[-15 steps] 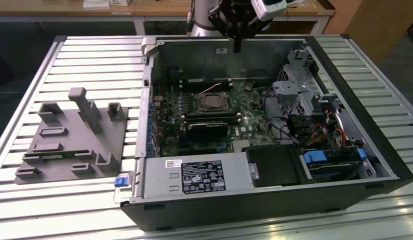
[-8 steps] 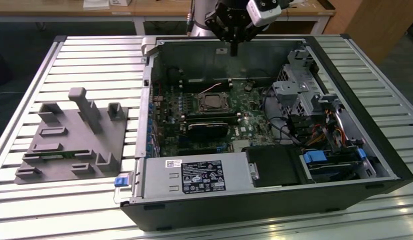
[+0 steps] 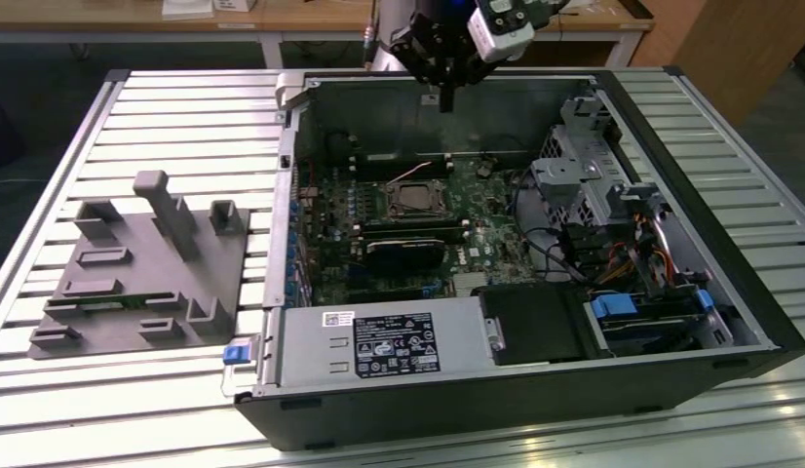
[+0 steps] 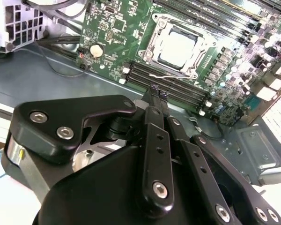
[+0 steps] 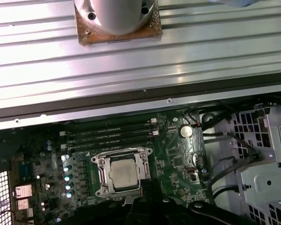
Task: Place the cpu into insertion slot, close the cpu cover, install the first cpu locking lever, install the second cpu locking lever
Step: 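Install the first cpu locking lever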
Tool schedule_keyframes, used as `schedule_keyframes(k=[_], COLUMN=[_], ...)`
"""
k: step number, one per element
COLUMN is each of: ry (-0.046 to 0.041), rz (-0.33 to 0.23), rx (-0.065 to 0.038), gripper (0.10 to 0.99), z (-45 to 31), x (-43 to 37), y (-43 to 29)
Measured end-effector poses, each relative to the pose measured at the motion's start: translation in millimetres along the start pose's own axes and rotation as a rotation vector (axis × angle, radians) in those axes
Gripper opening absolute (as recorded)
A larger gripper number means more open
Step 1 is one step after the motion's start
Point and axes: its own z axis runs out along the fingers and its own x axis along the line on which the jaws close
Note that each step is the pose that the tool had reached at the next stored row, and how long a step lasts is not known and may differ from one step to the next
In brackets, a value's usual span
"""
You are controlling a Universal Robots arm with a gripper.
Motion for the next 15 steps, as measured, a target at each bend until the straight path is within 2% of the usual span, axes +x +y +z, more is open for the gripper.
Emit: schedule_keyframes(k=[9, 11, 13, 15], ry=[0.0004, 0.0021, 0.0051, 0.0075], rz=[0.0, 0.001, 0.002, 0.003], rx=[-0.001, -0.01, -0.029, -0.044], gripper=[0.106, 0.106, 0.106, 0.106], z=[15.9, 17.8, 19.5, 21.1], x=[3.6, 4.1, 4.7, 5.2], y=[-2.4, -2.8, -3.1, -3.5])
